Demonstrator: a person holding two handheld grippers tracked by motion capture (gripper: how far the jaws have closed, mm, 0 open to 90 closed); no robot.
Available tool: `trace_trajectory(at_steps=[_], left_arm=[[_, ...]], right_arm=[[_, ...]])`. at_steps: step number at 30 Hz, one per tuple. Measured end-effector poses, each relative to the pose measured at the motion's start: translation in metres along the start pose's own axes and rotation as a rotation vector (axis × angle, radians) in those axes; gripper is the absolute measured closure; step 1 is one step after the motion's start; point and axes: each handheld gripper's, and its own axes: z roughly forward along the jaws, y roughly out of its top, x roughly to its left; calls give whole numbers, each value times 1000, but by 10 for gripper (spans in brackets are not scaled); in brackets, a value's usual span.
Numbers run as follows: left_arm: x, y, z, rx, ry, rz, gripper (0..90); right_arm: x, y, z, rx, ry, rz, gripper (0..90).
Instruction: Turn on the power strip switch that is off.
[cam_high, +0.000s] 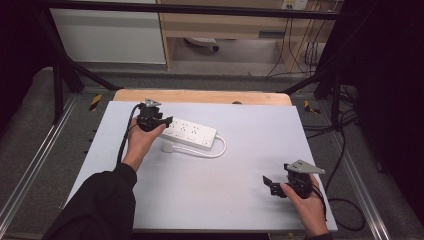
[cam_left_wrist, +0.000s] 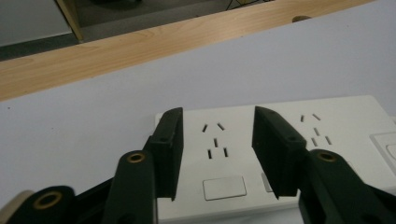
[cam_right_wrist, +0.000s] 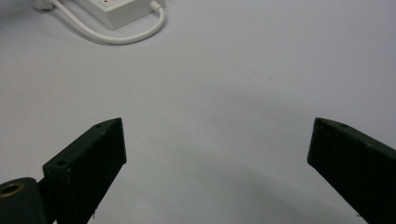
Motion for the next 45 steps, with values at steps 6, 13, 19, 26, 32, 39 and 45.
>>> trace_trajectory(at_steps=[6, 13, 19, 26, 32, 39, 45], left_arm=[[-1, -6, 6, 21, -17, 7, 667], [-5, -10, 11, 31, -28, 9, 762], [-2, -7, 10, -11, -21, -19, 832], [1, -8, 9, -9, -31, -29, 860], [3, -9, 8, -2, -31, -29, 863], [2, -10, 10, -5, -45, -28, 899], [1, -13, 11, -26, -48, -30, 900]], right_arm=[[1, 0, 1, 1, 1, -8, 49], [0, 0, 1, 1, 2, -3, 49], [1, 0, 1, 5, 8, -11, 49], [0, 0, 1, 4, 7, -9, 49], [1, 0, 2, 9, 8, -10, 49], [1, 0, 1, 5, 9, -9, 49], [1, 0, 1, 4, 8, -9, 49]])
